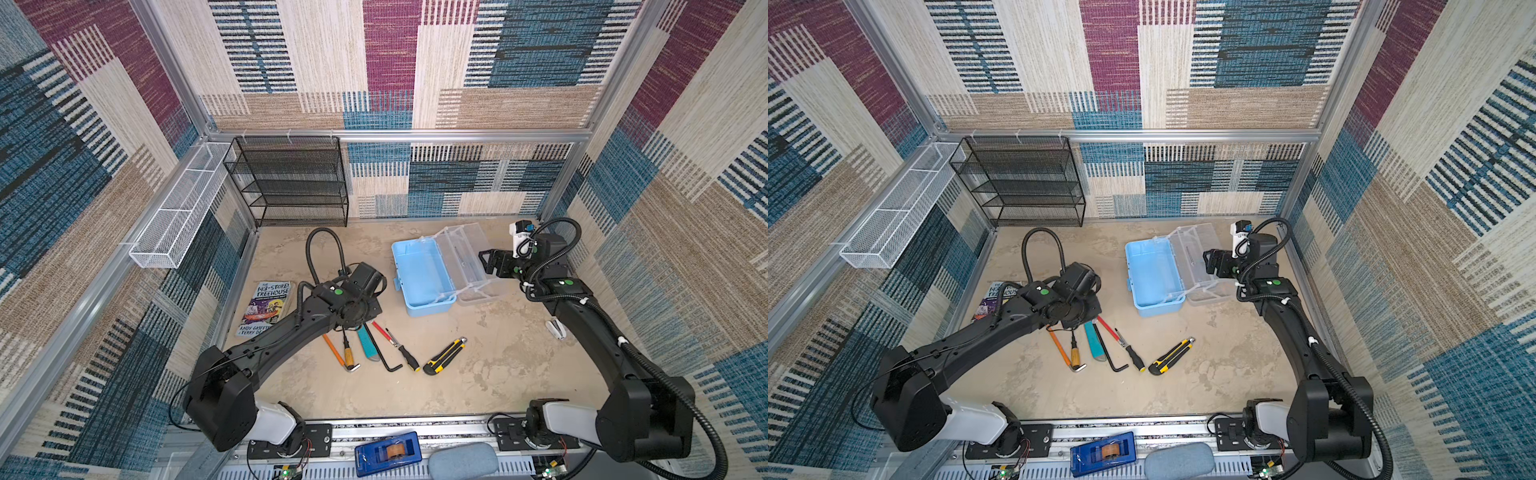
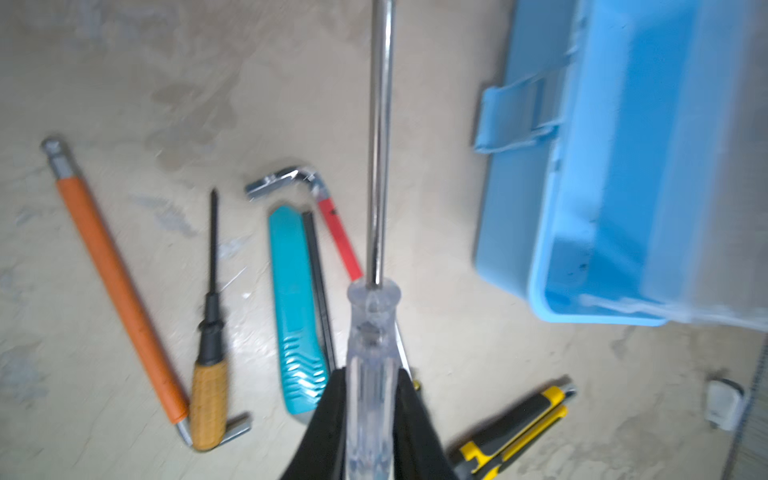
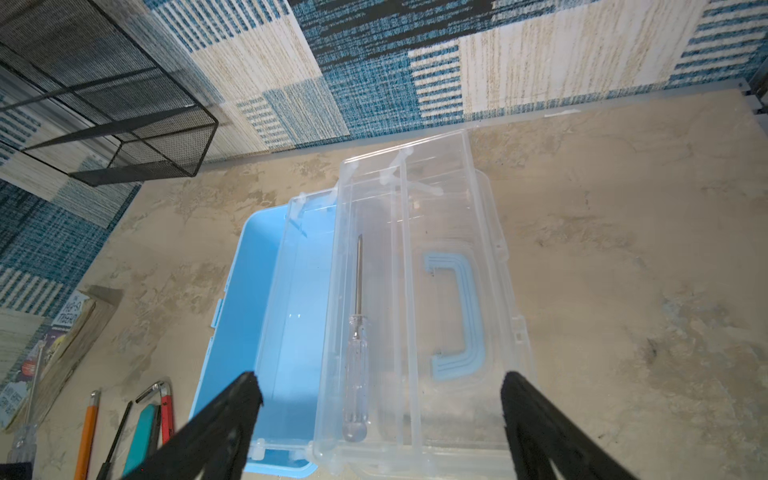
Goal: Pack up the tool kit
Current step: 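Carry the small clear screwdriver into the lid tray with left while right withdraws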
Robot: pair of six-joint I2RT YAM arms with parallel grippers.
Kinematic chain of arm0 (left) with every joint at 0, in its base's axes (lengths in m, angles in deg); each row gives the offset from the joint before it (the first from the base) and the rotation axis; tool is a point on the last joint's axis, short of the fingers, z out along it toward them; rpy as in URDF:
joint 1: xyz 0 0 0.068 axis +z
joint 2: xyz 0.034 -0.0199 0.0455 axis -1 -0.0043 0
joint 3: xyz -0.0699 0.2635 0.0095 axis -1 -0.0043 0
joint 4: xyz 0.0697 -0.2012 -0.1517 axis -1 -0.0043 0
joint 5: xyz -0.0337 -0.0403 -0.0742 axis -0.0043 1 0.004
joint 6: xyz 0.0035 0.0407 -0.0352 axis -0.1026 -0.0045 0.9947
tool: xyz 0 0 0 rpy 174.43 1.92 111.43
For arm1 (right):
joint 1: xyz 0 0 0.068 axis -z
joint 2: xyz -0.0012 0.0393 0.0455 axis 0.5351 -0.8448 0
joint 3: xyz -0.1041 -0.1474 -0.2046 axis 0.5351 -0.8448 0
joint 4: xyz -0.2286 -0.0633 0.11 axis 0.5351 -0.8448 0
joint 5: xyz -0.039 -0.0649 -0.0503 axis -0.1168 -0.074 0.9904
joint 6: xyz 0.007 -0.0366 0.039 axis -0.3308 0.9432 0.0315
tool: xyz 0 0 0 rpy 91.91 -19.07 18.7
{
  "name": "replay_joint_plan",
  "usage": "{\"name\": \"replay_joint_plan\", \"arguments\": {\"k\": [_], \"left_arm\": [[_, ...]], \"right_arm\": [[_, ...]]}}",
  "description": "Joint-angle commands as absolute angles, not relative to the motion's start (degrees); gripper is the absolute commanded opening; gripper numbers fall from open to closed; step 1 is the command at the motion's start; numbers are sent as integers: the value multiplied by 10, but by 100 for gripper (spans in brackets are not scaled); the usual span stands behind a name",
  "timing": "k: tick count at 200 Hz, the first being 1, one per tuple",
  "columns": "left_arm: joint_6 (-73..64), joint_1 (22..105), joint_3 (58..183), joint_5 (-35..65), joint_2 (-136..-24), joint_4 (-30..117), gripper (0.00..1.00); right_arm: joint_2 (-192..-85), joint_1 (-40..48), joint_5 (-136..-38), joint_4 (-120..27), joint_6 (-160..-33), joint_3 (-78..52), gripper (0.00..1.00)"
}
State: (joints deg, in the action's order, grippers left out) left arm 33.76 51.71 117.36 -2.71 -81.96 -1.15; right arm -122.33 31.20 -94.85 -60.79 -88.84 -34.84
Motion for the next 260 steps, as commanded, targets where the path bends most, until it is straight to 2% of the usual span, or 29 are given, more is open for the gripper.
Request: {"name": "replay_joint_plan", "arguments": {"k": [1,30,73,120,168,221,244,260], "left_arm": [[275,515,1246,-13,-865,4,9],[243,505,1372,50,-963,50,9],[284,477,1538,185,-1115,156,9],[326,449,1701,244,-1250,194,9],[375,446,1715,257,-1303,235,9],[402,446,1711,268,-1326,247,15],[405,446,1711,271,-1330,241,25],[404,446,1711,271,-1329,231,37]], "right_arm": [[-1208,325,-962,-571,-921,-365,94],[-1187,353,-967,-563,-948,-392,96],[-1157,390,-969,-567,-972,-423,98],[-1143,405,-979,-582,-977,-441,100],[-1125,411,-979,-590,-973,-451,100],[-1121,415,-982,-594,-972,-455,100],[-1121,417,-982,-596,-972,-454,100],[-1122,417,-985,-596,-972,-454,100]]}}
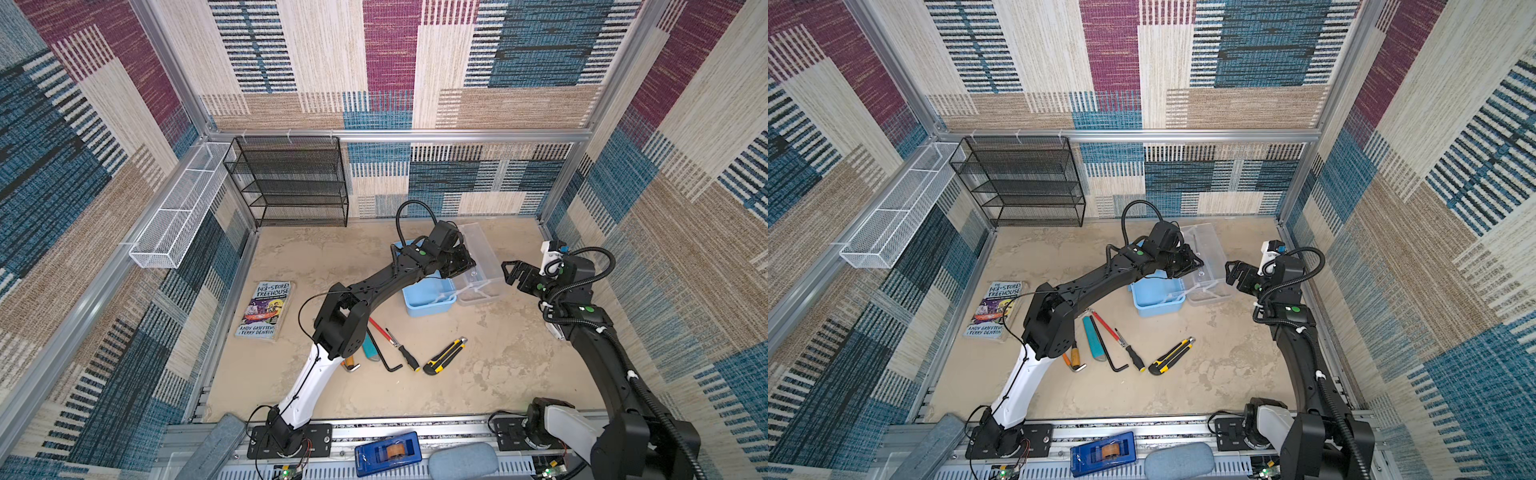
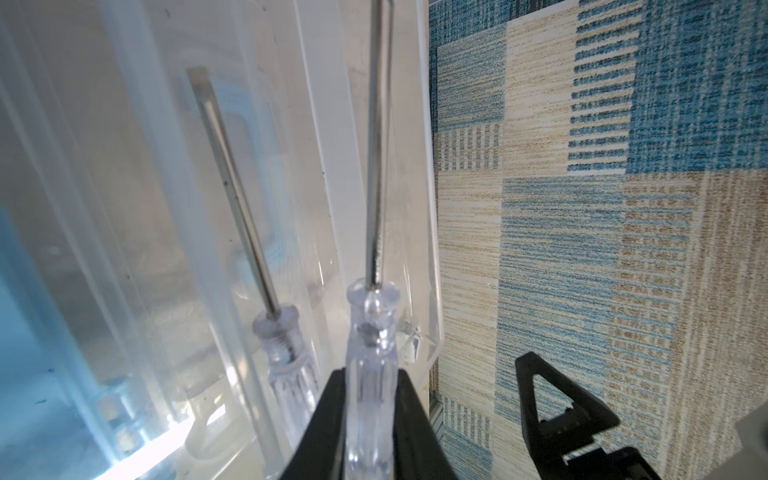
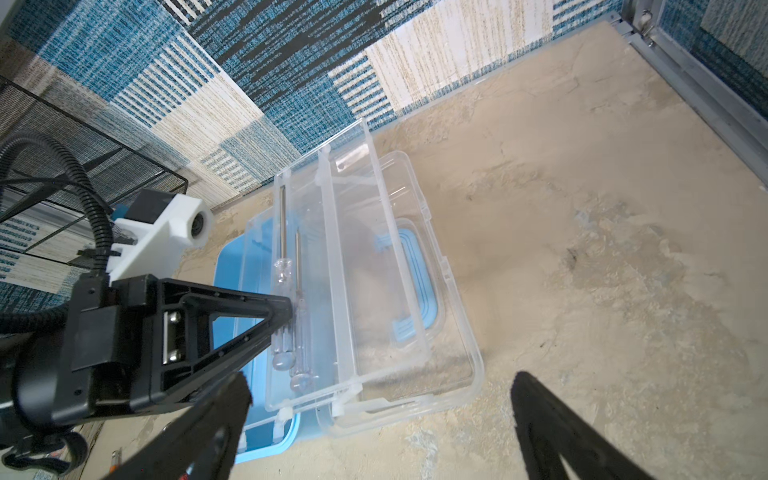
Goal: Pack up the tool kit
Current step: 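Carry the small clear screwdriver into the lid tray with left while right withdraws, then release and withdraw left gripper while right grasps the black-and-yellow screwdriver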
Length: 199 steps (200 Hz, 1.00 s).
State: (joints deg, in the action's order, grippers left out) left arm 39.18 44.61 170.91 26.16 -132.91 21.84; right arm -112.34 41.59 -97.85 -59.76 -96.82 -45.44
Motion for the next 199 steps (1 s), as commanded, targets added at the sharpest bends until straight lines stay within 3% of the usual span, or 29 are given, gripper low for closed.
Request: {"name": "replay_joint_plan", "arguments": {"k": [1,28,69,118,199], "left_arm": [[404,446,1711,271,-1328,231,38],[397,447,1713,270,-1324,226,56],[362,450,1703,257,-1294,201,59],[299,450,1609,186,-1198,177,73],[284,477,1337,52,-987,179,87]], "right_arm": [[-1122,416,-985,-596,-973,-455,100],[-1127,417,-994,-602,-970,-449,100],[-1110,417,-1039,-590,-952,-442,96],[-1085,411,-1121,-556,-963,-456,80],[-1056,270,-1035,-591,-924,-448,76]]}}
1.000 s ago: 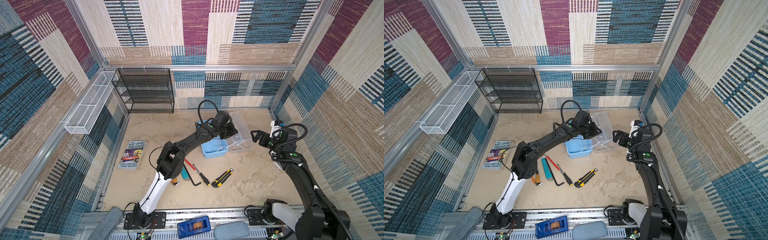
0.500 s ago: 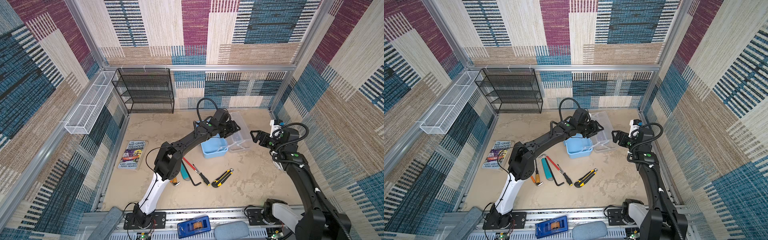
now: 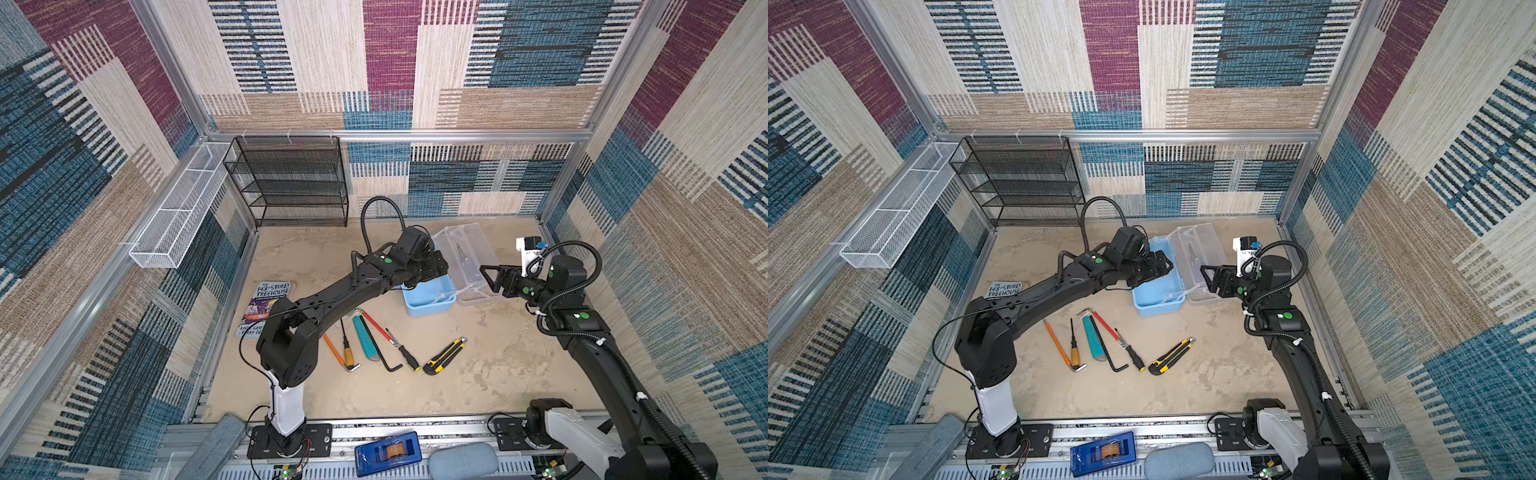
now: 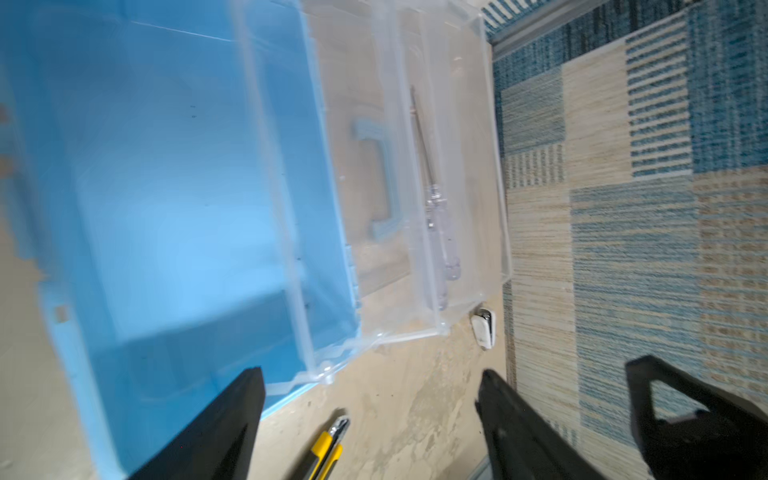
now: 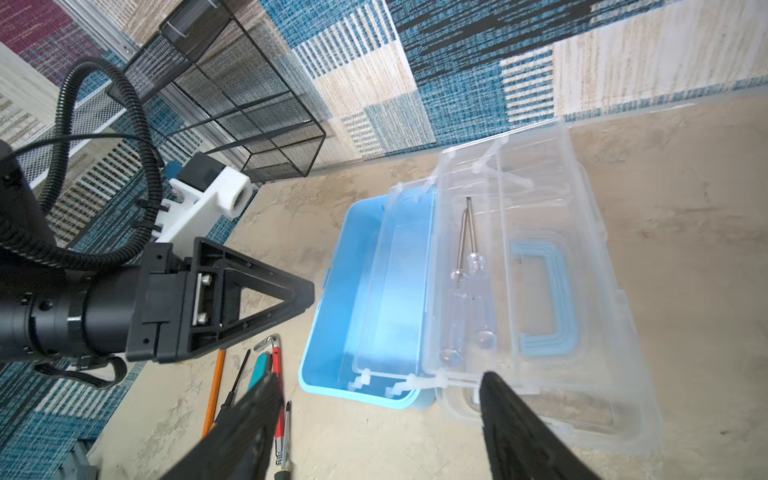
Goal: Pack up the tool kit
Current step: 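Release and withdraw left gripper while right grasps the black-and-yellow screwdriver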
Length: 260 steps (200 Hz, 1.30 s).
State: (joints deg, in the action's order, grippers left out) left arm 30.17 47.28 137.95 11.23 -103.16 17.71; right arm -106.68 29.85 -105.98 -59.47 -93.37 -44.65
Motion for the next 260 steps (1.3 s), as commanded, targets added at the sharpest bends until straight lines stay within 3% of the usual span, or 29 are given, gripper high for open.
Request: {"name": "replay_joint_plan", "arguments": {"k": [1,101,144,211,260], "left_arm": [[284,478,1334,51,-985,177,87],[380,537,1044,-41,-762,143,89],[399,550,976,-77,-683,83,89],[453,559,857,-106,-537,35,89],[450,559,828,-101,-500,12,89]], "right_arm": [[-1055,267,-1034,-591,-924,-448,76],[-1084,-80,-852,-645,-935,-503,72],[-1182,-199,-788,-664,-942,-482,69],[-1308,-261,-746,-688,-961,-448,64],[-1377,-290,-722,-710,-971,-435,62]]}}
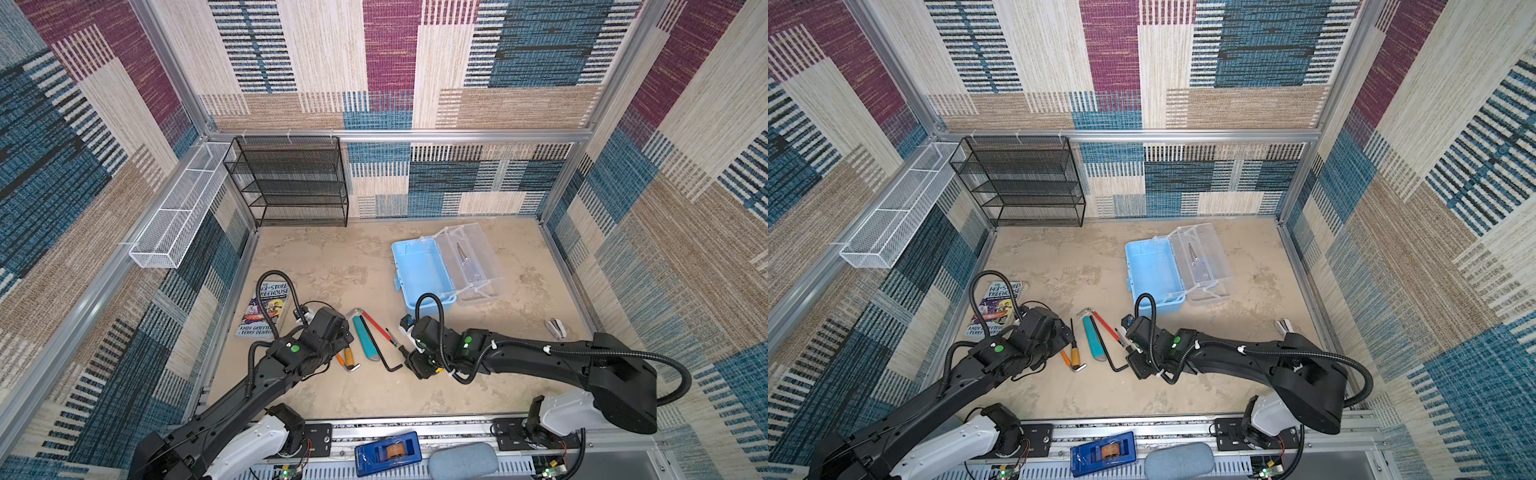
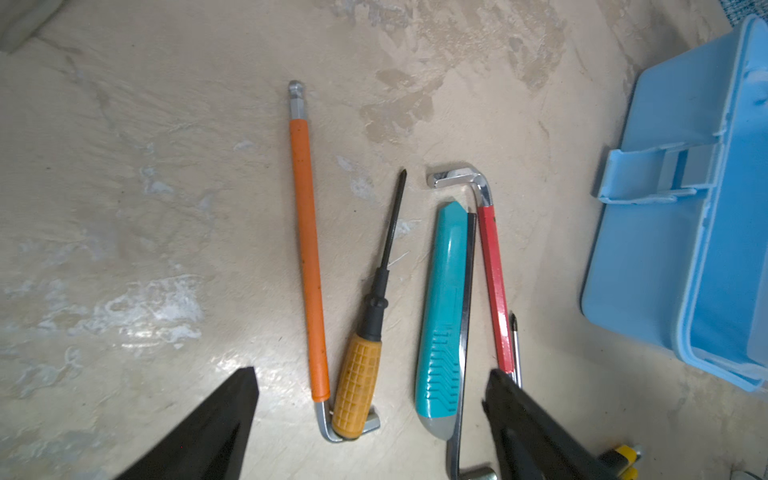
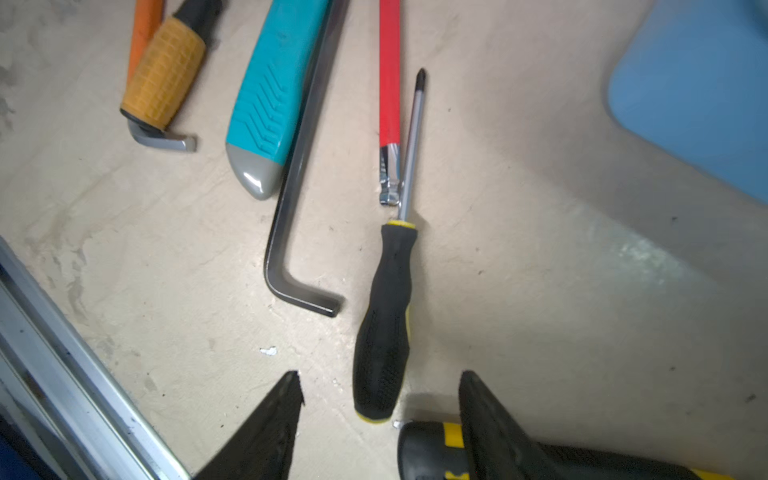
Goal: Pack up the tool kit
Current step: 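Release and withdraw left gripper while right grasps the black-and-yellow screwdriver, then lift the black-and-yellow screwdriver over the clear lid tray with right gripper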
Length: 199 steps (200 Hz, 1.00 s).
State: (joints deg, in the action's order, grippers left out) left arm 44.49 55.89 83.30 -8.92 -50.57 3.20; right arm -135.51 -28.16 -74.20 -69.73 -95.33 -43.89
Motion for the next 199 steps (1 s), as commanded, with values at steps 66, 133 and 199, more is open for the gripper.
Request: {"name": "replay_joint_plan", "arguments": {"k": [66,133,199], "left_arm": [[419,559,836,-83,-524,11,88],[404,559,841,-82,-531,12,88],[391,560,848,-73,-551,15,87]], "right_arm": [[-1427,-294,-686,-716,-974,-403,57],[-1463,-293,-686,-734,-949,-389,31],[-1432,-274,-713,-708,-966,-384,21]]}}
